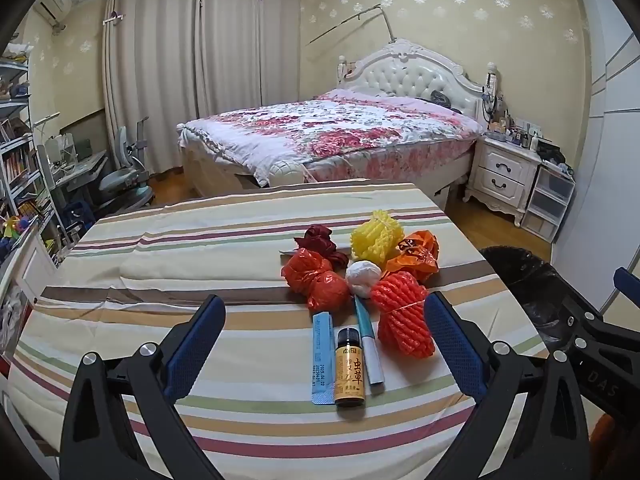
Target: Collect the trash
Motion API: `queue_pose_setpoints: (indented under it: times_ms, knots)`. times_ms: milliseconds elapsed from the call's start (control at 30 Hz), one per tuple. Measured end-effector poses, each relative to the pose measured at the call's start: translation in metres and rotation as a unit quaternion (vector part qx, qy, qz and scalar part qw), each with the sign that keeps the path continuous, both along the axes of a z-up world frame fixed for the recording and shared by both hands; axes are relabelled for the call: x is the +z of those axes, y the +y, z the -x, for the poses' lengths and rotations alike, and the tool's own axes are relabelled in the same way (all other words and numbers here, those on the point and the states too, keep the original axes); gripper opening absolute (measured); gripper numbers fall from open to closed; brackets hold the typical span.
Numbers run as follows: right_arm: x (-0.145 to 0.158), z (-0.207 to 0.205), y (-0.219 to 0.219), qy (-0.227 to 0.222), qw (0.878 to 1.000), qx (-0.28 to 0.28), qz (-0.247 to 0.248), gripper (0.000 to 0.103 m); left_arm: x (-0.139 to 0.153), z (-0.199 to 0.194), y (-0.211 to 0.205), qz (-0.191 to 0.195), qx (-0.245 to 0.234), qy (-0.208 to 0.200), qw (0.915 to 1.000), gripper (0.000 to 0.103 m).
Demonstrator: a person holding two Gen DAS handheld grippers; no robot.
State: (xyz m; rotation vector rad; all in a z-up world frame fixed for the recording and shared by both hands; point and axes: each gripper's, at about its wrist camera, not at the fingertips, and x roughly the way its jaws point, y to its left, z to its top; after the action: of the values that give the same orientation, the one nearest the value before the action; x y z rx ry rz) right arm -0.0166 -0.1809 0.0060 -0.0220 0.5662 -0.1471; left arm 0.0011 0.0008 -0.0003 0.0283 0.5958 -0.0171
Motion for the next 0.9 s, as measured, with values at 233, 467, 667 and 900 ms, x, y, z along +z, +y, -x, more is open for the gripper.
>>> queue_pose_setpoints:
  times_ms: [233, 467, 667, 900]
  knots:
    - [-0.001, 0.0, -0.001, 0.005, 1.0, 0.004, -0.006, 0.099, -0.001, -0.002, -0.002, -0.004, -0.003, -0.002, 1.0, 0.097]
    - [-0.001, 0.003, -0.002, -0.001, 1.0, 0.001, -0.001, 0.099, 0.004, 0.005, 0.004, 0.001, 0.004, -0.002, 1.0, 0.097]
    - [-0.001, 0.001, -0.002, -0.001, 1.0, 0.0, -0.001, 0.099, -0.005, 0.002, 0.004, 0.001, 0.008, 0.004, 1.0, 0.097]
    - [-0.007, 0.003, -0.004, 0.002, 1.0, 0.0, -0.001, 0.099, -0.007, 0.001, 0.002, 0.0, 0.006, 0.007, 1.0, 0.097]
